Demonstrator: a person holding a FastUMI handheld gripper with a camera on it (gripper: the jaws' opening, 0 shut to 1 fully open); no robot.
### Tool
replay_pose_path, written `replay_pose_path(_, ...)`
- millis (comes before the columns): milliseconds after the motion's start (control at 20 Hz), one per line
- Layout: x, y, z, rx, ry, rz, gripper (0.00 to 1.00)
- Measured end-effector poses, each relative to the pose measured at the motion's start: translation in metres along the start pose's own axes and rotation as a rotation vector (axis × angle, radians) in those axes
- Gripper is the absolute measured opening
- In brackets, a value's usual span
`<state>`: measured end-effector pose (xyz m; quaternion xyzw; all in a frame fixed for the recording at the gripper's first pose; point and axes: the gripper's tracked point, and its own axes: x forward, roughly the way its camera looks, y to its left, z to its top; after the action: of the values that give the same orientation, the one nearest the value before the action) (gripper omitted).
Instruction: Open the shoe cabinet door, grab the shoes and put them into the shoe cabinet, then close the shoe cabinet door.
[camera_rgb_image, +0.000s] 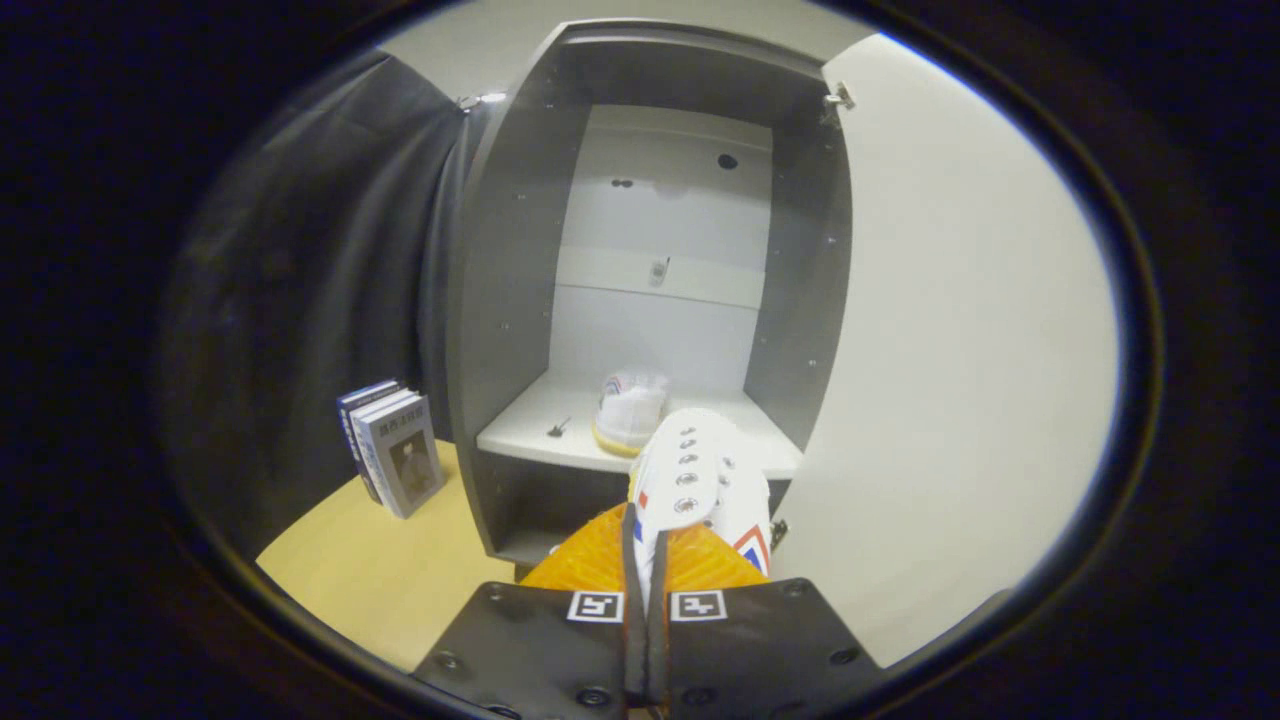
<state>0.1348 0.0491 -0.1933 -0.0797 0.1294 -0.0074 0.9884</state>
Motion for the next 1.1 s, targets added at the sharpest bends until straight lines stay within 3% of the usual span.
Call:
replay_pose_path(350,0.131,-0.034,0.056,-0.026,0.024,0.026,0.03)
replay_pose_path(700,0.246,-0.054,0.038,-0.009,0.134,0.077,0.03)
replay_pose_path(1100,0.270,-0.038,0.006,-0.067,0.226,0.146,0.03)
